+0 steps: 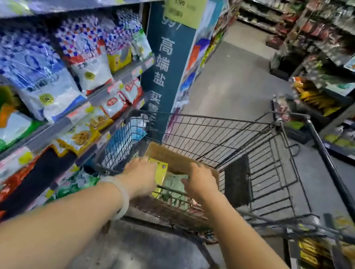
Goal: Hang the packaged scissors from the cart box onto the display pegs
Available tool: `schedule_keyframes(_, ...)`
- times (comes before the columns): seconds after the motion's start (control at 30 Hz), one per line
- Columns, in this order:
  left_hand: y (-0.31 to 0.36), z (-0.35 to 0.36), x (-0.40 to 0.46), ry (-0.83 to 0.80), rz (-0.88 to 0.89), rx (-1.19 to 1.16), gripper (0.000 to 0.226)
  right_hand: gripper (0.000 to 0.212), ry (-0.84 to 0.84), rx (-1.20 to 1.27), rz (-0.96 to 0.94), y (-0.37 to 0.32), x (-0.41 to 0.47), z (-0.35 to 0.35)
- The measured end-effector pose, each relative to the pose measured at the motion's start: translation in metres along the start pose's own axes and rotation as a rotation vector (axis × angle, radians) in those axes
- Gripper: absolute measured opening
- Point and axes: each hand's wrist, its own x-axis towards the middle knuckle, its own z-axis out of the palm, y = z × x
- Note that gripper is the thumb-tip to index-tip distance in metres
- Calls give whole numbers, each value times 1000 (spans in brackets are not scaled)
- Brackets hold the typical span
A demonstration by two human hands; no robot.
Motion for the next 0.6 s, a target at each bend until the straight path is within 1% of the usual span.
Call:
schedule_keyframes(0.13, 0, 0, 64, -77, 1, 6, 61, 42, -92, 25, 49, 23, 58, 13)
schedule_keyframes(0.3, 2, 18, 140, -198, -44, -51, 67, 46, -224, 9, 75, 52, 131, 49)
schedule_keyframes(0.4, 0, 40, 188, -287, -104, -87, 70, 45, -339, 30, 75, 66, 174, 88)
schedule_keyframes(0.5, -2, 66, 233, -388, -165, -118, 71, 44, -503, 98, 113, 78, 212, 135)
schedule_keyframes(0.57, -5, 86, 258, -435, -221, -190, 66, 42, -588, 105, 119, 84, 233, 165)
schedule_keyframes(0.6, -6, 96, 270, -447, -238, -221, 62, 41, -605, 112, 136, 87, 243, 178)
